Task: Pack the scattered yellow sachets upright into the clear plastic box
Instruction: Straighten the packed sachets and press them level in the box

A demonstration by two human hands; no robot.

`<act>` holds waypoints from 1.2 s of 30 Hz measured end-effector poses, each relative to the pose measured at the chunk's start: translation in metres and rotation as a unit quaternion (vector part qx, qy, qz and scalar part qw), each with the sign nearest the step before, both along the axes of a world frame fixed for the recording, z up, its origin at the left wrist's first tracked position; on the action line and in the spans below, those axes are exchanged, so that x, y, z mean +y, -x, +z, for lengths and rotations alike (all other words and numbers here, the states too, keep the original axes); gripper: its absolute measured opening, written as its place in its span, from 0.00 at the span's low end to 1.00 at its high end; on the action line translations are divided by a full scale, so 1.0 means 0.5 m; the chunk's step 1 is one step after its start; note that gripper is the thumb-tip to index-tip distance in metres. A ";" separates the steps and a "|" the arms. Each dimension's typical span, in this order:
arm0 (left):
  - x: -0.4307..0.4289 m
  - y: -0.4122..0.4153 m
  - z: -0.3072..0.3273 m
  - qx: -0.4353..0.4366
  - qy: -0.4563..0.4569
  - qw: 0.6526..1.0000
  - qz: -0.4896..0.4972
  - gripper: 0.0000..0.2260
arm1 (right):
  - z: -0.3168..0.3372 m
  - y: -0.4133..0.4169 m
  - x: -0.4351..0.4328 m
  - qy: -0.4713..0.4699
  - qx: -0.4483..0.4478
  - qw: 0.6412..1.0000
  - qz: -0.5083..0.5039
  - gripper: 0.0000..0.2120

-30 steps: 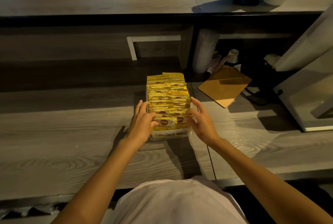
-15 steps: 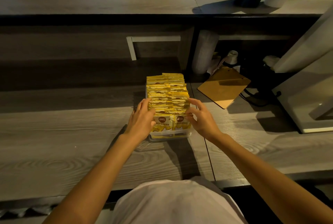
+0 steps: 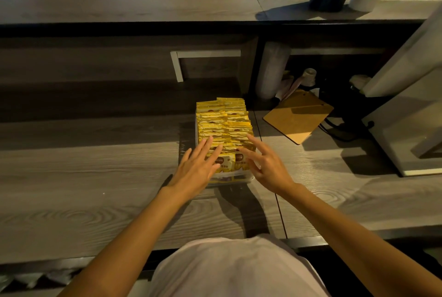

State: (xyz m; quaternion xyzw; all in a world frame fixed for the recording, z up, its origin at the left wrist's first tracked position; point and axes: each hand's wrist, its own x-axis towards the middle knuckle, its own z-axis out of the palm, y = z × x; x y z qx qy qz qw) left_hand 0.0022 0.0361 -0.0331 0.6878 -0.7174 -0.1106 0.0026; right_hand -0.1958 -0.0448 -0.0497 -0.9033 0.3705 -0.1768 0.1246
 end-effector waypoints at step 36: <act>-0.213 -0.091 0.045 0.074 -0.054 0.987 0.132 0.44 | 0.033 -0.130 -0.200 -0.049 0.128 0.990 -0.019 0.37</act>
